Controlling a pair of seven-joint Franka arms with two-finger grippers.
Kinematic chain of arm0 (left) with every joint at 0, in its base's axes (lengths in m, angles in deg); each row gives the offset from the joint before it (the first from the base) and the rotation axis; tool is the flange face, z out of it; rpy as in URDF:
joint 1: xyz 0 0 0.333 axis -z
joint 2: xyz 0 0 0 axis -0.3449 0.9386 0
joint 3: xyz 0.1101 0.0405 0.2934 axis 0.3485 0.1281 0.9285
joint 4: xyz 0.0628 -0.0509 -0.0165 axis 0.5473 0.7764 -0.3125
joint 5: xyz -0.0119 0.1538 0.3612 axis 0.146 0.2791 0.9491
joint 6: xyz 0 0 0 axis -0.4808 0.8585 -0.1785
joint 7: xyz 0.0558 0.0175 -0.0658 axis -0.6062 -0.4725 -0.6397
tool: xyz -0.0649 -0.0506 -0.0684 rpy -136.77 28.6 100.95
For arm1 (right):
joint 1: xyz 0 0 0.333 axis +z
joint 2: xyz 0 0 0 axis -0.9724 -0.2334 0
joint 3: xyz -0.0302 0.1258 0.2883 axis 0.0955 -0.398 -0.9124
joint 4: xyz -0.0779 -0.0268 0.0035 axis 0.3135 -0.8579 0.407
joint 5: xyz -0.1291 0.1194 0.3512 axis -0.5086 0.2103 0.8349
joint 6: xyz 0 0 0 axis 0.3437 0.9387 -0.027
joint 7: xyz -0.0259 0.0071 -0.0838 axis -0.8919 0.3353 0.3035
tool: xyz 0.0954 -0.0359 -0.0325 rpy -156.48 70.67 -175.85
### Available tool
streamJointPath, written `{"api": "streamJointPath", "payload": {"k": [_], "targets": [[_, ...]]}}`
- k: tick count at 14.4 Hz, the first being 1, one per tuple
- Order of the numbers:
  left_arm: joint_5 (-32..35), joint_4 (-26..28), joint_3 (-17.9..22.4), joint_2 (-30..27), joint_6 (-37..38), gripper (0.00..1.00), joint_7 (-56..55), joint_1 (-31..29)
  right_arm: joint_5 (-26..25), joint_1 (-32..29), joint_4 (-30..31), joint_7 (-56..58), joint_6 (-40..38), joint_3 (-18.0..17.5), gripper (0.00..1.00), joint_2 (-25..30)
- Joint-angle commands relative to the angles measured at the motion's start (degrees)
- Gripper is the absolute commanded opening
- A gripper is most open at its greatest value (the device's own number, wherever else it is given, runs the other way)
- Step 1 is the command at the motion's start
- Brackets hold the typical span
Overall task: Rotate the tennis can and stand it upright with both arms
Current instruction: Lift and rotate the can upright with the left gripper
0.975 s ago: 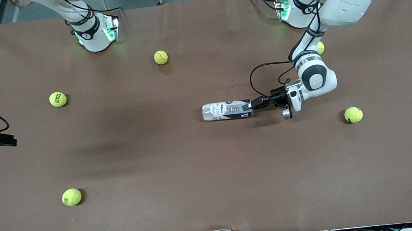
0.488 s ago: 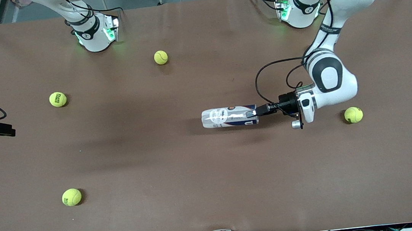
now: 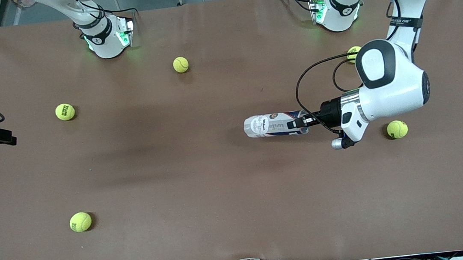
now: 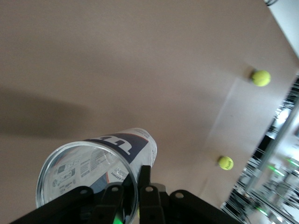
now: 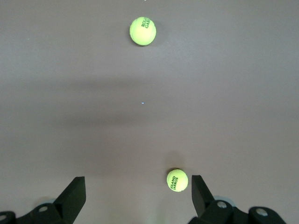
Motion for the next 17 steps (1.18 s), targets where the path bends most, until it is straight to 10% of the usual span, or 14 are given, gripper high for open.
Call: {"api": "streamJointPath", "payload": {"k": [1,10,17], "targets": [[11.7,-7.1,0.2,1.0,4.0,0.00,-12.4,4.2,0.5,3.1,9.3,0.2,3.6,3.0,1.00,6.9],[47.4,-20.6,0.7,10.1,14.1,0.00,-41.8,25.9,0.5,3.0,9.8,0.2,-1.1,3.3,1.00,12.5],[51.7,-21.4,0.9,15.5,14.4,0.00,-46.3,30.7,0.6,1.9,12.4,0.5,-2.3,3.2,1.00,17.7]]}}
